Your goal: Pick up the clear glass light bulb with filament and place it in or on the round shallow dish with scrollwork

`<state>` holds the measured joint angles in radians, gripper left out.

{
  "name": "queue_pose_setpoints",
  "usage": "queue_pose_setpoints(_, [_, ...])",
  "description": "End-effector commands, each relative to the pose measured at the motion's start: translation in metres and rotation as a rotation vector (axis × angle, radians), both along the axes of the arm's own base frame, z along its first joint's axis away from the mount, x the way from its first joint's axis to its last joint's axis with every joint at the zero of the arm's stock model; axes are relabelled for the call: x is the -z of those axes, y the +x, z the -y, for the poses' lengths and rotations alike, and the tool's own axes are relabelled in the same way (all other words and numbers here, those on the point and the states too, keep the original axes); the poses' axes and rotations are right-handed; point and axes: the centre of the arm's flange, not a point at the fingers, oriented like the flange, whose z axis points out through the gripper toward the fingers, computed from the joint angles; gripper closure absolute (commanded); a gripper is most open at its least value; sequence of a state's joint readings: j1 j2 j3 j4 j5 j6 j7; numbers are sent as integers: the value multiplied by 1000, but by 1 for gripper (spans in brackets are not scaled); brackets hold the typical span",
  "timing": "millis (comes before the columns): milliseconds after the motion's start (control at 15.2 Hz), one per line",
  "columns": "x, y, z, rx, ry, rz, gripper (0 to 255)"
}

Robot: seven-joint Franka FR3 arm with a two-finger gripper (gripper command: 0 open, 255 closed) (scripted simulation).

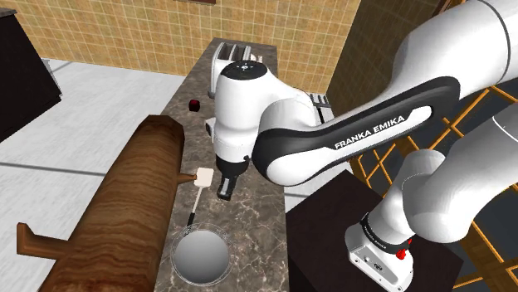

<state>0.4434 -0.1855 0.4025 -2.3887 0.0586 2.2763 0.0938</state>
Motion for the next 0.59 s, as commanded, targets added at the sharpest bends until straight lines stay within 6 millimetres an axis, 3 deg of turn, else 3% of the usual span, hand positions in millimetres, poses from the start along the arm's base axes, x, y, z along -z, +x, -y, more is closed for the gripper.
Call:
queue_pose_setpoints(0, [0, -12, -24, 2, 1, 0, 255])
queue_pose_setpoints(528, [1, -63, -116, 2, 1, 0, 255])
